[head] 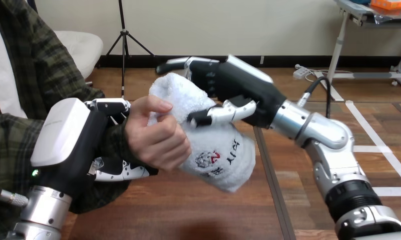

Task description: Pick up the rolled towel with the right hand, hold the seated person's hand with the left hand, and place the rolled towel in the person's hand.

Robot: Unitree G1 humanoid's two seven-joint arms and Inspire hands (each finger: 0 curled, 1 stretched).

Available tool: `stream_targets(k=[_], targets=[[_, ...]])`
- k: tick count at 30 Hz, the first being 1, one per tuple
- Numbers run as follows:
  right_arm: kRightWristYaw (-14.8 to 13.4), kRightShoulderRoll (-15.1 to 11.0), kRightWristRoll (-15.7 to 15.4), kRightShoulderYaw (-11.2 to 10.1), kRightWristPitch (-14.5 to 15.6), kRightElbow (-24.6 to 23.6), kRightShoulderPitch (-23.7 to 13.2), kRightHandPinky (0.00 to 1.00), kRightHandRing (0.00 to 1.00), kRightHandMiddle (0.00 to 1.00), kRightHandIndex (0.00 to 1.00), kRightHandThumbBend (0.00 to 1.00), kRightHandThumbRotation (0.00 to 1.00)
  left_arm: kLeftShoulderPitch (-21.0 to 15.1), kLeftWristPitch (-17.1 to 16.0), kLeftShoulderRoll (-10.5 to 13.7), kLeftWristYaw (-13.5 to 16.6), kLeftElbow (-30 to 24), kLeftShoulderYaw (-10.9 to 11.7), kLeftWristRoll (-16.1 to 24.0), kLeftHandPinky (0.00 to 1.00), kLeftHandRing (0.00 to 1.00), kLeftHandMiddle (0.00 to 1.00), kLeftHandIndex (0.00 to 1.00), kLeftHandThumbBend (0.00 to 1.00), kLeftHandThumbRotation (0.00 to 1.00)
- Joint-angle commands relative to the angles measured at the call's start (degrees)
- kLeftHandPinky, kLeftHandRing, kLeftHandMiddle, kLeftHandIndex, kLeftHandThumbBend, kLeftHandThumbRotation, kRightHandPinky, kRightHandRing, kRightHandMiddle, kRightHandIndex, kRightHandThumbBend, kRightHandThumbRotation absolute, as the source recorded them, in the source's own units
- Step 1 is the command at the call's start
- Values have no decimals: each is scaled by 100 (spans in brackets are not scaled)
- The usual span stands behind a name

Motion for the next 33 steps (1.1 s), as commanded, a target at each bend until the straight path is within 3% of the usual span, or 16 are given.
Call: stream_targets(k=[1, 8, 27, 33], targets=[[-115, -194, 280, -254, 92, -491, -70, 75, 80, 80, 85, 96, 43, -188, -248, -62, -39, -81, -184, -173, 29, 34, 40, 41, 100, 0], [-101, -310, 434, -310, 155, -700, 56, 74, 80, 80, 85, 94, 43, -193, -195, -45, -106, -95, -154, -237, 32, 36, 42, 43, 100, 0], [-155, -518, 695, -450, 157, -1203, 532, 73, 79, 78, 82, 94, 46, -205, -651, 3, 138, 397, -8, -289, 47, 49, 53, 54, 100, 0], [-184, -587, 703, -491, 125, -1329, 751, 73, 78, 78, 82, 95, 47, -180, -746, 29, 194, 492, 32, -249, 53, 55, 59, 63, 100, 11]])
